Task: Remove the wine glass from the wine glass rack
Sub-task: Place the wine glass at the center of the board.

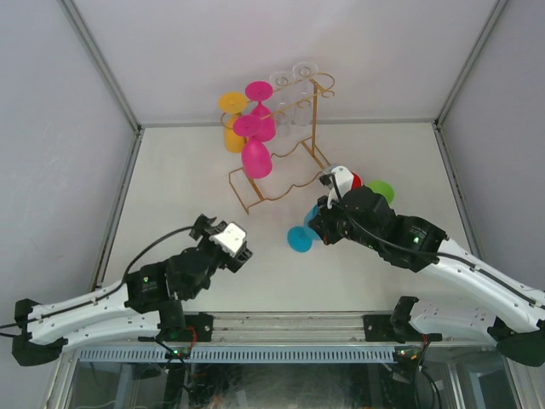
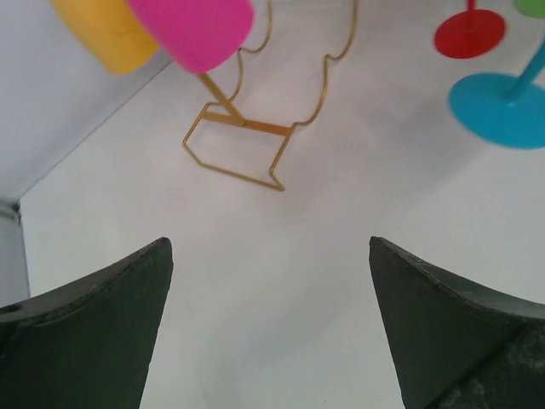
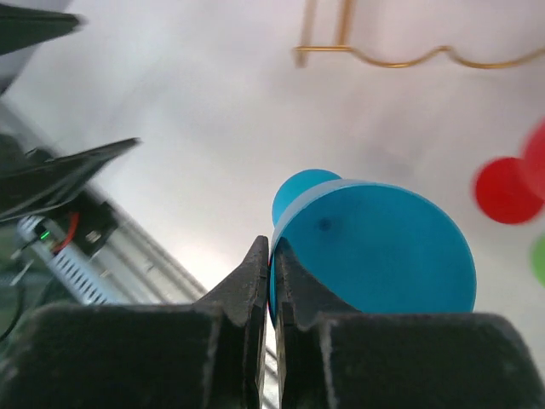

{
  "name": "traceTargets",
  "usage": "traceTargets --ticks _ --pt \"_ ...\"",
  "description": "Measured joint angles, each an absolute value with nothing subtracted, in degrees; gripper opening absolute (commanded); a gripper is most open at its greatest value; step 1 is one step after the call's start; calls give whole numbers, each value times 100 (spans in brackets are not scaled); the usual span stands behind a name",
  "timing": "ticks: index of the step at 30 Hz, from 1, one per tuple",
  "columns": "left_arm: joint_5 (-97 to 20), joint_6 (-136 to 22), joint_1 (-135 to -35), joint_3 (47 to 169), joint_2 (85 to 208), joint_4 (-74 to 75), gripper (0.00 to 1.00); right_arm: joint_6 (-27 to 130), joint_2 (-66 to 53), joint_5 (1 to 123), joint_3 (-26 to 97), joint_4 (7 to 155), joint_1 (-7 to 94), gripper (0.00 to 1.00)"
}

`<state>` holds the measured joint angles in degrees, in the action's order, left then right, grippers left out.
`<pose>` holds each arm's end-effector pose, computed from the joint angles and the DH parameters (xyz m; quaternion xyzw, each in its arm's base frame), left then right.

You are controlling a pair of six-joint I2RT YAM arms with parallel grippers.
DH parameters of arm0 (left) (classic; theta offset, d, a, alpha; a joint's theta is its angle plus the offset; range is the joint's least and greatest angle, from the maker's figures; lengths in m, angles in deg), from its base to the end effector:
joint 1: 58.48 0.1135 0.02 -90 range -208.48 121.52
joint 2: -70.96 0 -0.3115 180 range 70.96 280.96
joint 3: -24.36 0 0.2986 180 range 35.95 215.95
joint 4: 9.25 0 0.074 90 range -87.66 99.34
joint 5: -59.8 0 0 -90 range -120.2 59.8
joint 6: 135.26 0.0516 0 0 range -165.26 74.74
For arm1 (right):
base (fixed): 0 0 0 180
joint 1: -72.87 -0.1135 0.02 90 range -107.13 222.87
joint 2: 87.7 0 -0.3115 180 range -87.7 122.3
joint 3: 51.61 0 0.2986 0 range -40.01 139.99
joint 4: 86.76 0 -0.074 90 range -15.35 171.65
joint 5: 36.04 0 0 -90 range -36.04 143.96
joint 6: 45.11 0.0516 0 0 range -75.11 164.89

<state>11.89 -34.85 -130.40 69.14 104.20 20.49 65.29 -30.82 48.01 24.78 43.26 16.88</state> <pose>0.0821 -0.1401 0.3089 0.3391 0.7077 -0.0299 0.6190 0.1383 0.1953 0.4106 -0.2404 0.8333 0.2711 0.4175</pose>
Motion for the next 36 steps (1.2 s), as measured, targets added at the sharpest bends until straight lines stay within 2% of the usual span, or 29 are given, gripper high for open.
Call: traceTargets --ticks 6,12,19,24,29,36 --pt "1174 -4147 -12205 7609 11012 2436 100 6811 -3100 3568 2441 3935 1690 0" --pt "879 -4938 -11453 8118 10496 3087 100 7104 -3128 3050 2369 3554 1699 0" --pt "684 -6092 -11263 8335 9618 3892 100 7240 -3196 3039 1964 3388 1959 0" --pt "258 -6588 -11000 8123 9587 4353 100 7307 -3095 3056 1936 3395 2143 0" --pt "-485 -6757 -10126 7773 9587 4392 100 7388 -2809 3048 1929 3410 2230 0" --pt "-601 -7080 -9728 7557 9521 4320 100 7441 -2472 3032 1918 3572 2361 0"
